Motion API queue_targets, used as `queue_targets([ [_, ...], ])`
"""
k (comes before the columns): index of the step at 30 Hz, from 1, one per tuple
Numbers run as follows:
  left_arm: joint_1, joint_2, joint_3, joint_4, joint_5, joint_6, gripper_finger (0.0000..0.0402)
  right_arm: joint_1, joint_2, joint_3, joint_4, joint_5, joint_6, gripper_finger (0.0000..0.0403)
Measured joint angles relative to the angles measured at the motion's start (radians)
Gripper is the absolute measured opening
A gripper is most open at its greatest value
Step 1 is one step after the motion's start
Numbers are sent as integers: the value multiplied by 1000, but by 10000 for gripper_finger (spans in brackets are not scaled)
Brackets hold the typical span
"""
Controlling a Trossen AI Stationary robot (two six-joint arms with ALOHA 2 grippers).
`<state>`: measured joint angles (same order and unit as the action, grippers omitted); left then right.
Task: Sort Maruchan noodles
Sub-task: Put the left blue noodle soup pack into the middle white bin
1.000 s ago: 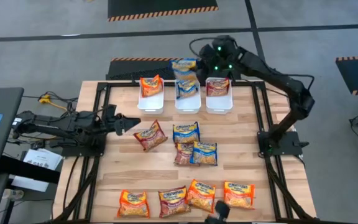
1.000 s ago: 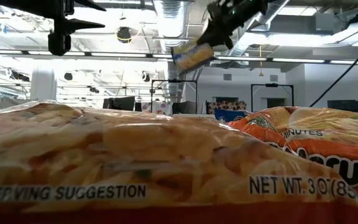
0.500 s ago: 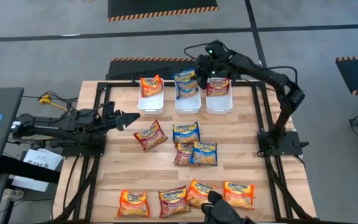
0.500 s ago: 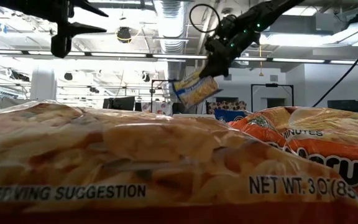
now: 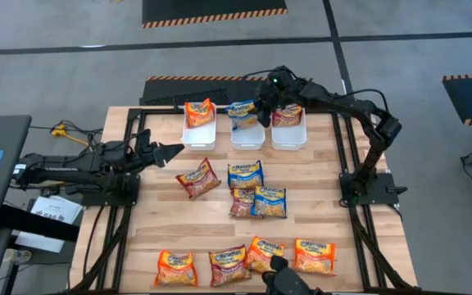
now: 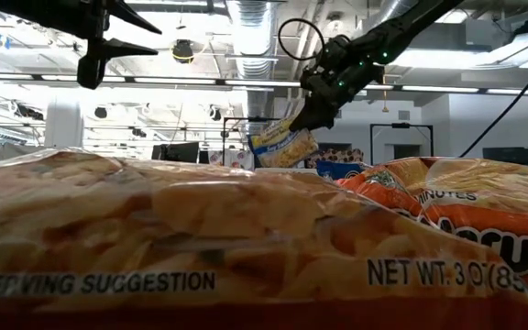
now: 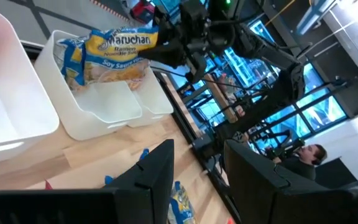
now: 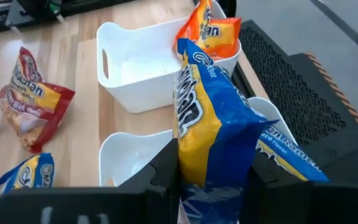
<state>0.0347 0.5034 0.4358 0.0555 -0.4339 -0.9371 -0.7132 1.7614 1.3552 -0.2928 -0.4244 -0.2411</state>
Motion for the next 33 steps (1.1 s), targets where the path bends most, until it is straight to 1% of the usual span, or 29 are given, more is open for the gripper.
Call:
queue_targets([
  [6, 8, 0, 0, 0, 3, 0, 127, 16, 74, -1, 41, 8, 18, 113],
  [9, 8, 0, 0, 1, 8, 0, 127, 24, 96, -1, 46, 40, 30, 113],
  [14, 7, 0, 0, -1, 9, -1, 127, 30, 110, -1, 69, 60, 30, 113],
  [16, 7, 0, 0, -2, 9, -1, 127, 30, 110, -1, 69, 83, 26, 114],
  [19, 7, 0, 0, -3, 9, -1, 127, 28, 110, -1, 66, 145, 25, 119],
  [22, 7, 0, 0, -4, 9, -1, 127, 18, 110, -1, 55, 154, 26, 137],
  [28, 7, 0, 0, -5, 9, -1, 127, 15, 110, -1, 14, 182, 7, 188],
  [33, 7, 0, 0, -5, 8, -1, 127, 28, 110, -1, -5, 302, -54, 217],
])
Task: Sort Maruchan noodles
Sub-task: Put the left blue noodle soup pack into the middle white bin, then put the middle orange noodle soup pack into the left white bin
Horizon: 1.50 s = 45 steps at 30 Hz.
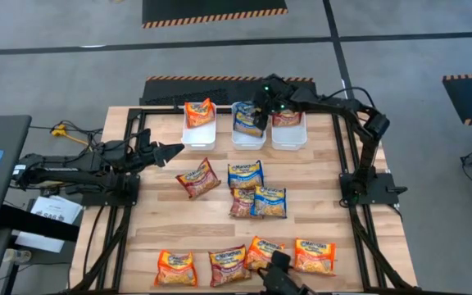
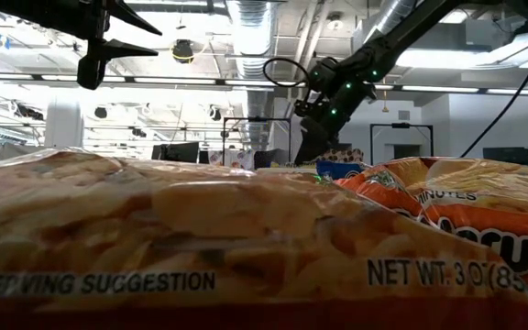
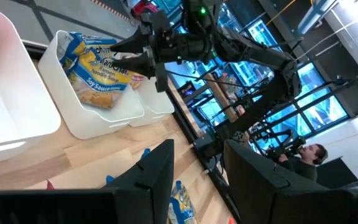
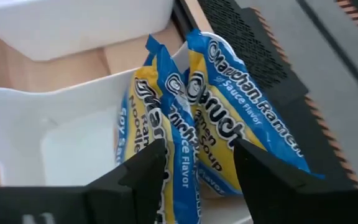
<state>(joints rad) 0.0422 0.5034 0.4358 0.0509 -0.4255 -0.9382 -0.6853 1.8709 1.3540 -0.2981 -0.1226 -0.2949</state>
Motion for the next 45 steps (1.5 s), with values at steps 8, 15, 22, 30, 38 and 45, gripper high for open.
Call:
queue_targets([
  [8, 0, 0, 0, 0, 0, 0, 127, 4, -6, 30, -19, 26, 5, 219],
  [15, 0, 0, 0, -35, 0, 0, 127, 2, -7, 183, -123, 48, 3, 215],
  [22, 2, 0, 0, -61, 0, 76, 128, 14, -8, 410, -361, 48, 5, 215],
  [30, 59, 0, 0, -60, 0, 157, 165, 82, -8, 639, -579, 47, 16, 215],
  [38, 173, 0, 0, -3, 124, 243, 198, 194, -8, 828, -792, 46, 161, 215],
  [45, 190, 0, 0, 9, 376, 246, 199, 323, -9, 902, -1047, -10, 344, 215],
])
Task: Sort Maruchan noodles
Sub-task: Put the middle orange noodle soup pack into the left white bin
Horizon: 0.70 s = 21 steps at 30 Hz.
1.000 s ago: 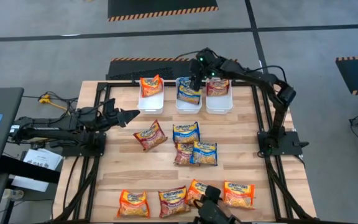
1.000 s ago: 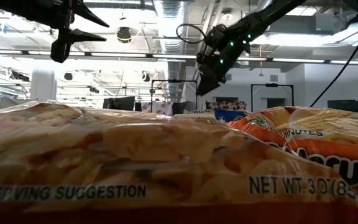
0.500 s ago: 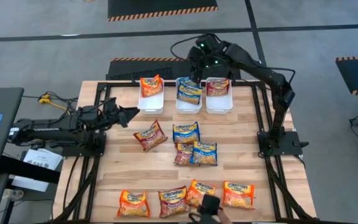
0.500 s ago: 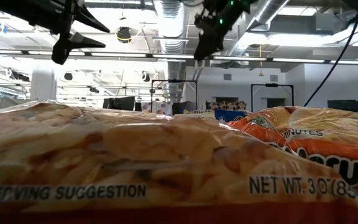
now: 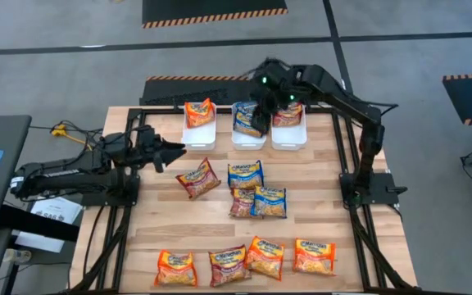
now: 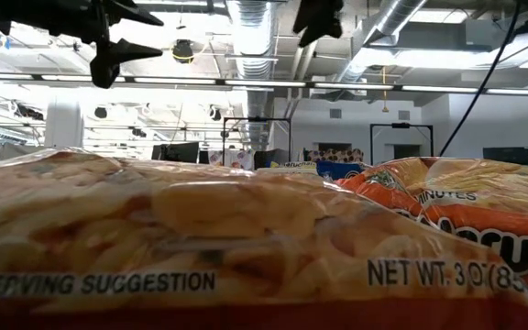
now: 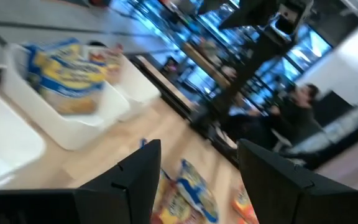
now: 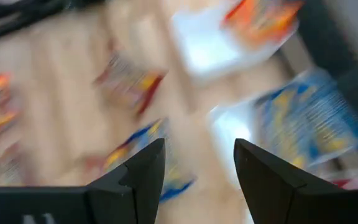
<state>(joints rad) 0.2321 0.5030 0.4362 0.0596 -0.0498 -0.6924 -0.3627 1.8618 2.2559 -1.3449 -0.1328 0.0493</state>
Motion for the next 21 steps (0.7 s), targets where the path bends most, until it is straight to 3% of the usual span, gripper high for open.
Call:
queue_targets([
  [6, 0, 0, 0, 0, 101, -4, 199, 136, 1, 0, -233, -137, 171, 215],
  [11, 0, 1, 0, -6, 138, 0, 199, 277, 6, -8, -225, -249, 293, 215],
  [16, 0, 1, 0, -36, 160, 0, 199, 413, 6, -8, -226, -251, 380, 215],
  [21, 0, 1, 0, -74, 200, 0, 199, 530, 5, -29, -225, -150, 479, 215],
])
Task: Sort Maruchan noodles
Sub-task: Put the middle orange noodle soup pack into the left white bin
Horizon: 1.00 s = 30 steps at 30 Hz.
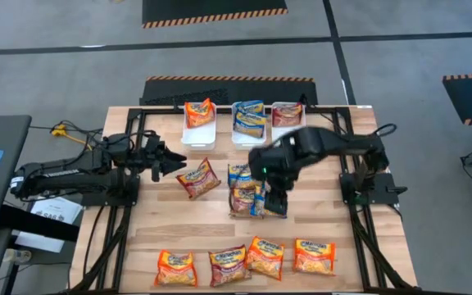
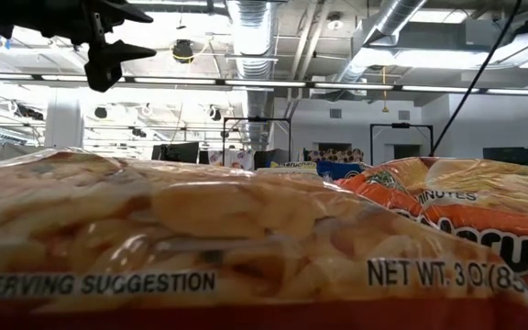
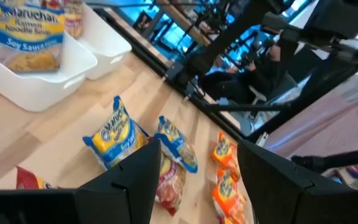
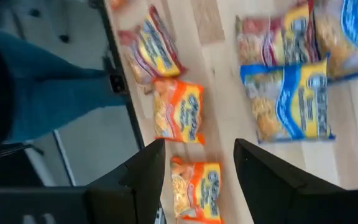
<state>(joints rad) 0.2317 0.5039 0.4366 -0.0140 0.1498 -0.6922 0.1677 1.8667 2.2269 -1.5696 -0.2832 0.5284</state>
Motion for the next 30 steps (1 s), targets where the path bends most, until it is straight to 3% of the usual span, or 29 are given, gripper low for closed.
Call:
queue_targets([
  [10, 0, 0, 0, -58, 38, -10, 199, 162, -14, -310, 3, 48, 143, 209],
  [21, 0, 0, 0, -111, 37, -26, 199, 235, -16, -612, 168, -46, 120, 168],
  [26, 0, 0, 0, -111, 21, -38, 199, 222, -99, -752, 179, -53, 91, 159],
  [30, 0, 0, 0, -111, 21, -38, 199, 189, -237, -875, 219, -52, 103, 159],
])
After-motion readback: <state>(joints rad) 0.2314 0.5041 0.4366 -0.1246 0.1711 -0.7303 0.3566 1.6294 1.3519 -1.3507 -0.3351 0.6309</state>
